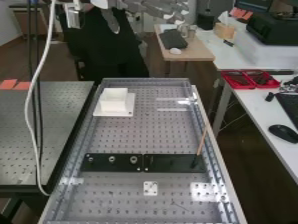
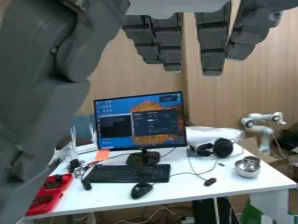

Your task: Grab the drill bit and place it in the clear container

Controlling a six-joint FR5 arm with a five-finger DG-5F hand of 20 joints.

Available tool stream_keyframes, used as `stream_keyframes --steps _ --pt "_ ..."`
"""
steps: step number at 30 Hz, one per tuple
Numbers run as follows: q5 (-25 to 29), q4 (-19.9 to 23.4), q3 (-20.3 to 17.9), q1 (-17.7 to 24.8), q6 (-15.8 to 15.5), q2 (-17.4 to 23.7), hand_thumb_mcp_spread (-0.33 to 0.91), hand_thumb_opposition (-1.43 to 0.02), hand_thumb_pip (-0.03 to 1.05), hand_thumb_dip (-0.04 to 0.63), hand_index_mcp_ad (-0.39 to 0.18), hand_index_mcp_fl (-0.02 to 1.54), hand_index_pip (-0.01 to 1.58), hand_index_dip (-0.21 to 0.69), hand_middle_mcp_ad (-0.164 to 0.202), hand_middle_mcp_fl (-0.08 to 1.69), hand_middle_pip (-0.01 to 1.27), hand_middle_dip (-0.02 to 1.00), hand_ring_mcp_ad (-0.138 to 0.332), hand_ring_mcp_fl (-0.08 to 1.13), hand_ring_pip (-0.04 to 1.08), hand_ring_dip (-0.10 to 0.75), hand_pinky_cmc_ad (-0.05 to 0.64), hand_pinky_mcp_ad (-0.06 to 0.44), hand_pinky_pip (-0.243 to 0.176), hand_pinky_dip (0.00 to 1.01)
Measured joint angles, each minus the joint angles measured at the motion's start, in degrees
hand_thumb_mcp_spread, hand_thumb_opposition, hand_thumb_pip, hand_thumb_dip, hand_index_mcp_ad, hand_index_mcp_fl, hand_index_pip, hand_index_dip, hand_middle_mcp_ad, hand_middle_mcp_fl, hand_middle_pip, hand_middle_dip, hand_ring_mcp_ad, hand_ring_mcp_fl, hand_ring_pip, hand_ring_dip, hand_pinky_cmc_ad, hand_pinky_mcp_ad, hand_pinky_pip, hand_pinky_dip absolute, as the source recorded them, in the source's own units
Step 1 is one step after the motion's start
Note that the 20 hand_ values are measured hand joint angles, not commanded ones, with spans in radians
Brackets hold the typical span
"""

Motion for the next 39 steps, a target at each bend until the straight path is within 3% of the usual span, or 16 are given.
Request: stream_keyframes --steps 10,16,22,28,31,34,39 --pt "1.7 0.0 0.0 0.1 0.2 -0.2 0.12 -0.98 0.16 0.012 0.168 0.11 0.13 -0.120 0.185 0.07 0.19 0.03 0.326 0.21 0.10 -0.103 0.215 0.278 -0.119 0.15" --pt "0.0 0.3 -0.3 -0.1 0.4 -0.5 0.12 -0.97 0.16 0.012 0.168 0.11 0.13 -0.120 0.185 0.07 0.19 0.03 0.323 0.21 0.10 -0.103 0.211 0.278 -0.119 0.15" --pt "3.6 1.4 -1.2 0.2 0.6 -0.8 0.12 -0.96 0.16 0.012 0.171 0.11 0.13 -0.120 0.185 0.07 0.19 0.03 0.323 0.21 0.10 -0.103 0.227 0.278 -0.124 0.15" --pt "1.7 4.0 -3.1 0.5 0.1 -1.0 0.12 -0.95 0.17 0.012 0.168 0.11 0.13 -0.117 0.185 0.07 0.19 0.03 0.328 0.21 0.10 -0.103 0.223 0.276 -0.124 0.15" --pt "4.7 5.3 -4.0 0.5 0.8 -1.5 0.13 -0.94 0.17 0.010 0.168 0.11 0.13 -0.101 0.185 0.07 0.19 0.03 0.328 0.20 0.10 -0.103 0.227 0.276 -0.124 0.15" --pt "6.1 6.4 -4.7 0.3 2.5 -2.0 0.14 -0.95 0.17 0.012 0.168 0.11 0.13 -0.080 0.185 0.07 0.19 0.03 0.330 0.19 0.10 -0.103 0.227 0.278 -0.127 0.16" --pt "5.7 9.5 -7.0 -0.7 9.0 -4.0 0.15 -0.93 0.16 0.016 0.168 0.11 0.13 -0.047 0.185 0.07 0.18 0.02 0.330 0.18 0.10 -0.103 0.223 0.278 -0.141 0.15"
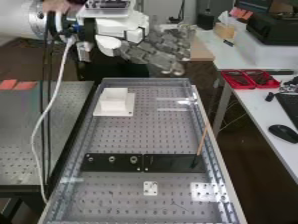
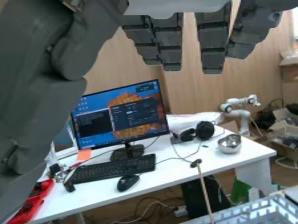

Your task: Grab the drill bit and place it in the clear container

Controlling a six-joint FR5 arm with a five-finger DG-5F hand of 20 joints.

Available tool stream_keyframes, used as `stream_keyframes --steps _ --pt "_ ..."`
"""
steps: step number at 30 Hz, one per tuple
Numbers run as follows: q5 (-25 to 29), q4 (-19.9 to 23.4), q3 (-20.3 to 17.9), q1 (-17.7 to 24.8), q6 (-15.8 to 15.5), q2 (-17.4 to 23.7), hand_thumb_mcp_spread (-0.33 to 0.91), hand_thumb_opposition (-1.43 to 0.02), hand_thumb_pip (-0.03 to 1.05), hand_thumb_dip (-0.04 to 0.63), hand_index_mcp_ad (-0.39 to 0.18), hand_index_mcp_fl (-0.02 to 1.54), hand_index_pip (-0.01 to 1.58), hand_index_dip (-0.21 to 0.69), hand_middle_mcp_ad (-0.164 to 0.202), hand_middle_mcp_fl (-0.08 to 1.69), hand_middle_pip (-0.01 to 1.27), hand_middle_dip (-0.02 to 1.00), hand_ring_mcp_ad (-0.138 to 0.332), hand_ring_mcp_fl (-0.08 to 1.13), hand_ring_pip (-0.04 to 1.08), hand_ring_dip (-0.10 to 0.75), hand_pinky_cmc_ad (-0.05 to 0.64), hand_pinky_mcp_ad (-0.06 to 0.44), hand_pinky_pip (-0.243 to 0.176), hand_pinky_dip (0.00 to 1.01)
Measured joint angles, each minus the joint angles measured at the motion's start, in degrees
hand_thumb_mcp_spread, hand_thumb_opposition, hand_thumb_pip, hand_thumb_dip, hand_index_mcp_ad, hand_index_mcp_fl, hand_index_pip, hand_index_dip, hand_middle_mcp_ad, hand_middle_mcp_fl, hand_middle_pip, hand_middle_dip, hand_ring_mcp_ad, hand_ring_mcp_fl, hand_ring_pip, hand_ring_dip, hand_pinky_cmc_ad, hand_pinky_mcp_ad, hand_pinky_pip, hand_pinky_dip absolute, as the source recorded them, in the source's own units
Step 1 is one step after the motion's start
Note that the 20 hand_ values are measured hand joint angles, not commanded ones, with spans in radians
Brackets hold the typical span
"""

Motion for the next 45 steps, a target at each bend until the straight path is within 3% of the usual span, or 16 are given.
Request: stream_keyframes --steps 3,5,11,17,20,26,29,32,40,45 --pt "0.2 2.5 -2.0 -0.4 2.3 -1.0 0.17 -0.90 0.17 0.017 0.168 0.09 0.13 0.002 0.182 0.07 0.18 0.03 0.330 0.16 0.10 -0.103 0.227 0.278 -0.143 0.15" --pt "1.2 4.0 -3.2 -0.5 3.0 -1.5 0.20 -0.87 0.24 0.016 0.168 0.09 0.12 0.019 0.185 0.08 0.17 0.02 0.328 0.13 0.09 -0.103 0.220 0.276 -0.148 0.15" --pt "4.9 9.0 -6.3 -0.7 4.7 -3.3 0.28 -0.83 0.30 0.038 0.171 0.09 0.11 0.094 0.182 0.07 0.16 0.02 0.330 0.06 0.09 -0.103 0.276 0.281 -0.148 0.16" --pt "6.9 7.9 -6.1 -0.8 6.3 -7.1 0.31 -0.81 0.33 0.068 0.150 0.09 0.12 0.141 0.169 0.00 0.15 0.03 0.328 0.01 0.08 -0.103 0.349 0.281 -0.138 0.17" --pt "7.7 7.1 -5.7 -0.9 7.2 -9.2 0.31 -0.81 0.34 0.070 0.119 0.09 0.12 0.171 0.155 0.00 0.15 0.03 0.330 0.01 0.09 -0.103 0.351 0.279 -0.141 0.17" --pt "10.7 9.6 -5.8 -0.8 9.2 -11.9 0.31 -0.81 0.50 0.115 0.113 0.09 0.12 0.197 0.155 0.00 0.14 0.03 0.328 0.02 0.07 -0.103 0.361 0.279 -0.145 0.20" --pt "11.8 11.1 -5.7 -0.9 9.8 -13.3 0.31 -0.80 0.55 0.119 0.113 0.09 0.12 0.201 0.138 0.00 0.13 0.03 0.328 0.02 0.07 -0.103 0.377 0.279 -0.145 0.20" --pt "12.7 12.4 -5.5 -1.0 9.9 -14.1 0.31 -0.80 0.55 0.159 0.113 0.09 0.20 0.202 0.138 0.00 0.13 0.05 0.314 0.02 0.06 -0.103 0.377 0.281 -0.155 0.21" --pt "13.3 13.6 -4.0 -1.8 10.1 -16.2 0.31 -0.80 0.58 0.190 0.082 0.09 0.53 0.185 0.122 0.00 0.13 0.06 0.314 0.02 0.07 -0.103 0.377 0.262 -0.152 0.23" --pt "11.1 13.3 -2.8 -2.9 10.2 -17.8 0.33 -0.82 0.62 0.201 0.073 0.14 0.79 0.164 0.126 0.00 0.13 0.06 0.318 0.02 0.07 -0.103 0.377 0.264 -0.152 0.23"
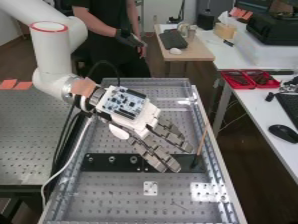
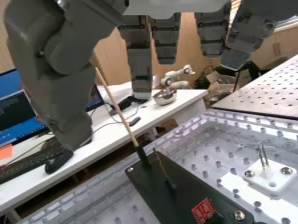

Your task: Grab the drill bit and place it in the clear container

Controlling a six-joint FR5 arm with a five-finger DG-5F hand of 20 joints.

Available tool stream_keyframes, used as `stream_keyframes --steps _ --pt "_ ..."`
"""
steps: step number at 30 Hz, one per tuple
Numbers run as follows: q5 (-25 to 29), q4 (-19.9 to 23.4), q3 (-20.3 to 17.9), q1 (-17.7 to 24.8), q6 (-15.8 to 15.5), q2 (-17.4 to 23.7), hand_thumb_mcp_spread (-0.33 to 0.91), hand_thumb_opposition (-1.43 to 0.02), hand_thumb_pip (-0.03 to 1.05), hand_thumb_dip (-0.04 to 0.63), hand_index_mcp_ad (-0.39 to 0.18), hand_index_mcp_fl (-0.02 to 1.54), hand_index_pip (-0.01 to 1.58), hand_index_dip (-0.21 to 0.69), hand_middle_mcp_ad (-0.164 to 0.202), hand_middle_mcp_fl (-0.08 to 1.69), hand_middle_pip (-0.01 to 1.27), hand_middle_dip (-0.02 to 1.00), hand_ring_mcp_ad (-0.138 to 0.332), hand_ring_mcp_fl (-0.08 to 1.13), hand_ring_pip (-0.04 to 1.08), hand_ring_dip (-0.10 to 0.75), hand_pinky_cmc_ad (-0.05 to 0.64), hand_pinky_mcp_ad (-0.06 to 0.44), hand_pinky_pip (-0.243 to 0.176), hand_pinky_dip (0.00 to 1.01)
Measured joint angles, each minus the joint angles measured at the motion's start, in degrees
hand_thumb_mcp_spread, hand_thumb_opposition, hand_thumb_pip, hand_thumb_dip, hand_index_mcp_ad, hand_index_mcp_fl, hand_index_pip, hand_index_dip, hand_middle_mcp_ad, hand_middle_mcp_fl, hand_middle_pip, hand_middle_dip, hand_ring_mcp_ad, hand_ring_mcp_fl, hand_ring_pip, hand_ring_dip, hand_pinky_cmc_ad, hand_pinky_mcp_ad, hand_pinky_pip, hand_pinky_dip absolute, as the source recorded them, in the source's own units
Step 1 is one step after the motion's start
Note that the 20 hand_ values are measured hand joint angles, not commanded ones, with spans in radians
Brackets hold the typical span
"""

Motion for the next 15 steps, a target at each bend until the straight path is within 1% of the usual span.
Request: stream_keyframes --steps 2,4,6,9,12,13,15 --pt "-1.1 -0.3 0.5 -0.3 -0.3 -0.5 0.33 -0.82 0.62 0.206 0.058 0.17 0.88 0.157 0.124 0.00 0.13 0.06 0.314 0.02 0.07 -0.103 0.375 0.265 -0.152 0.23" --pt "-2.1 -0.5 1.0 -0.6 -0.7 -0.9 0.33 -0.82 0.62 0.204 0.042 0.21 0.96 0.138 0.113 0.00 0.13 0.06 0.304 0.01 0.05 -0.103 0.375 0.264 -0.155 0.23" --pt "-3.2 -0.8 1.7 -0.9 -1.2 -1.5 0.33 -0.82 0.62 0.204 0.033 0.23 1.03 0.129 0.108 0.00 0.13 0.07 0.295 0.01 0.06 -0.103 0.375 0.248 -0.155 0.23" --pt "-3.8 -0.8 2.3 -1.2 -1.7 -1.9 0.36 -0.83 0.62 0.204 0.019 0.27 1.09 0.112 0.106 0.00 0.13 0.08 0.295 0.01 0.06 -0.103 0.374 0.244 -0.155 0.23" --pt "-4.5 -0.6 3.1 -1.5 -2.4 -2.7 0.36 -0.83 0.62 0.204 0.012 0.29 1.14 0.108 0.106 0.00 0.13 0.08 0.293 0.01 0.06 -0.103 0.377 0.248 -0.155 0.23" --pt "-4.6 -0.6 3.4 -1.5 -2.5 -2.9 0.36 -0.84 0.62 0.204 0.014 0.29 1.15 0.108 0.094 0.00 0.13 0.08 0.291 0.01 0.06 -0.101 0.377 0.250 -0.155 0.22" --pt "-5.0 -0.7 4.2 -1.9 -2.9 -3.7 0.36 -0.83 0.62 0.204 0.009 0.29 1.16 0.108 0.094 0.00 0.13 0.08 0.298 0.01 0.06 -0.101 0.377 0.248 -0.155 0.21"
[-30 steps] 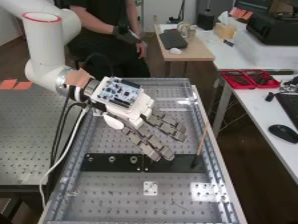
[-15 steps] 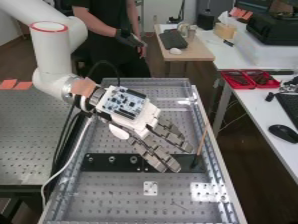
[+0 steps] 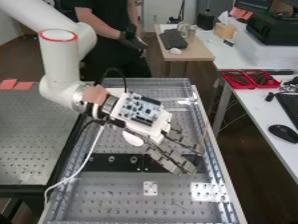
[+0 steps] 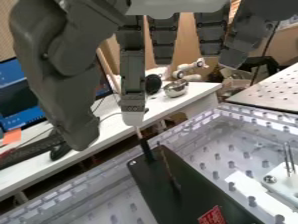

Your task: Grab the drill bit and place it in the clear container

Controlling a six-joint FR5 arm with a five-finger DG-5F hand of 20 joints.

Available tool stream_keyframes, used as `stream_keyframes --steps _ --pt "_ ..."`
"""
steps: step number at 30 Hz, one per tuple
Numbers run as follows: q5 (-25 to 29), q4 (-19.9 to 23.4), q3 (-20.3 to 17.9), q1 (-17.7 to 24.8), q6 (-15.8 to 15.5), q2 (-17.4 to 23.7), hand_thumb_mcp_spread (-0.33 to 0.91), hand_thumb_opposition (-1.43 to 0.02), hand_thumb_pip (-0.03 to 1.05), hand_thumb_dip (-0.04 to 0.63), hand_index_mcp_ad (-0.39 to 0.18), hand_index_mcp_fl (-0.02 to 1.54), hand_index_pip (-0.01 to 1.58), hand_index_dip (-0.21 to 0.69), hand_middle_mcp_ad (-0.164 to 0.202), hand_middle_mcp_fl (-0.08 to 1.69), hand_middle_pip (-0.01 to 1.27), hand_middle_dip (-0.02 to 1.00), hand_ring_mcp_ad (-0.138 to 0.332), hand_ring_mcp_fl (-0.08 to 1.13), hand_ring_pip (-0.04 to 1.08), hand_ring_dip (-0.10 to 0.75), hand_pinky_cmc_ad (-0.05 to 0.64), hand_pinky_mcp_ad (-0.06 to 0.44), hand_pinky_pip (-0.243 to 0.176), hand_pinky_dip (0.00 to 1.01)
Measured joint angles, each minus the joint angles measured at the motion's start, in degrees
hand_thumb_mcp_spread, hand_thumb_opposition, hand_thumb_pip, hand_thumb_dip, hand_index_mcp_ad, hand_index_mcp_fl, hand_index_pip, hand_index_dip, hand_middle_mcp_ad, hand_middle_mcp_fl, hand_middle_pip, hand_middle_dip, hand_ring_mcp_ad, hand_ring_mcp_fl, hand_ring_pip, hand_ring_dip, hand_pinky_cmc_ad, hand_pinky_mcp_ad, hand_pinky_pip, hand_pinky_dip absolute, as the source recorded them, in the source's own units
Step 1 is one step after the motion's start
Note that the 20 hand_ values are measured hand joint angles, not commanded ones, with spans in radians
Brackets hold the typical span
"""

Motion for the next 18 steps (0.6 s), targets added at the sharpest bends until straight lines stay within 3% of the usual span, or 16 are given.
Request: stream_keyframes --steps 8,15,18 --pt "-1.4 -1.6 2.7 -1.0 -0.3 -2.0 0.39 -0.85 0.60 0.223 -0.007 0.12 1.28 0.138 0.091 0.00 0.13 0.09 0.278 0.01 0.05 -0.101 0.374 0.229 -0.155 0.18" --pt "-2.0 -2.3 4.1 -1.4 0.2 -3.5 0.39 -0.86 0.61 0.241 -0.010 0.04 1.43 0.298 0.093 0.00 0.13 0.11 0.281 0.01 0.06 -0.101 0.374 0.232 -0.155 0.18" --pt "-2.1 -1.9 4.4 -1.6 0.0 -4.0 0.39 -0.88 0.61 0.241 -0.007 0.04 1.47 0.325 0.093 0.00 0.13 0.12 0.281 0.01 0.06 -0.101 0.367 0.232 -0.155 0.18"
